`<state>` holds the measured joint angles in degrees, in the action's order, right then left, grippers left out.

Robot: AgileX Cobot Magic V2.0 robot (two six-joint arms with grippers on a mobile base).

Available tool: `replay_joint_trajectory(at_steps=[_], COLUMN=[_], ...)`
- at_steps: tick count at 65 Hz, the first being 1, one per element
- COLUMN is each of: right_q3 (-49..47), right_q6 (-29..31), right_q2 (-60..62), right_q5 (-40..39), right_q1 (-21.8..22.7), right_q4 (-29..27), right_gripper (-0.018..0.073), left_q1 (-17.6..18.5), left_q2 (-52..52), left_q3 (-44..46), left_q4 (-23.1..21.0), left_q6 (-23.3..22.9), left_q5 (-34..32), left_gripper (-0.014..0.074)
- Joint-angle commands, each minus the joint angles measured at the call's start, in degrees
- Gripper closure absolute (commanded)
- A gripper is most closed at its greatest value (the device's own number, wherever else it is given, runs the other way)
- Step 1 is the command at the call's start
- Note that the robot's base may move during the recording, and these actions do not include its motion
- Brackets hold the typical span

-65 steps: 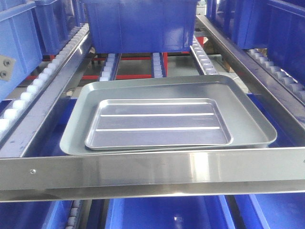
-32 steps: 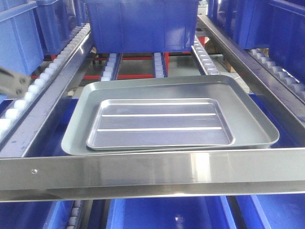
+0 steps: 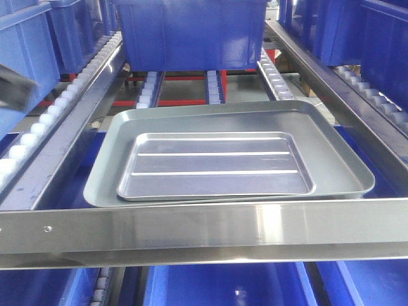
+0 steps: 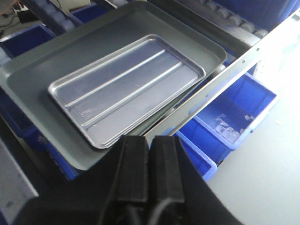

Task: Grab silver tray and stack on right shelf

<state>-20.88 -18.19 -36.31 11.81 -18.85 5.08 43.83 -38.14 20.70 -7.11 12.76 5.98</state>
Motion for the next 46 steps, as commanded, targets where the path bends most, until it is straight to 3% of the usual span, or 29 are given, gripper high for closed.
replay_joint_trajectory(at_steps=[1, 8, 21, 27, 33, 46], right_q3=[-1.4, -1.4, -1.4, -1.4, -1.4, -1.4], right_q6=[0.53, 0.53, 0.53, 0.53, 0.53, 0.53], right_q2=[0.18, 0.18, 0.18, 0.18, 0.18, 0.18], right_q5=[-5.01, -5.01, -5.01, -4.96, -4.9, -4.9], right_q1=[-0.04, -0.04, -0.04, -0.04, -0.04, -0.04], right_q4=[0.76, 0.76, 0.76, 0.76, 0.76, 0.76], right_gripper=[0.0502, 0.0502, 0.0502, 0.0502, 0.0502, 0.0502], left_q1=[-3.32, -11.37, -28.21, -35.4, -38.62, -39.58], left_q2=[7.0, 17.83, 36.04, 38.99, 38.84, 38.93], left_q3=[-1.12, -5.21, -15.13, -20.36, -24.07, -23.92], left_q4=[-1.62, -1.09, -0.58, -3.53, -4.13, -4.13], left_q6=[1.48, 1.48, 1.48, 1.48, 1.48, 1.48], left_q5=[0.01, 3.38, 2.74, -0.34, -7.18, -7.55], left_gripper=[0.0677, 0.0677, 0.0676, 0.0676, 0.0676, 0.0677])
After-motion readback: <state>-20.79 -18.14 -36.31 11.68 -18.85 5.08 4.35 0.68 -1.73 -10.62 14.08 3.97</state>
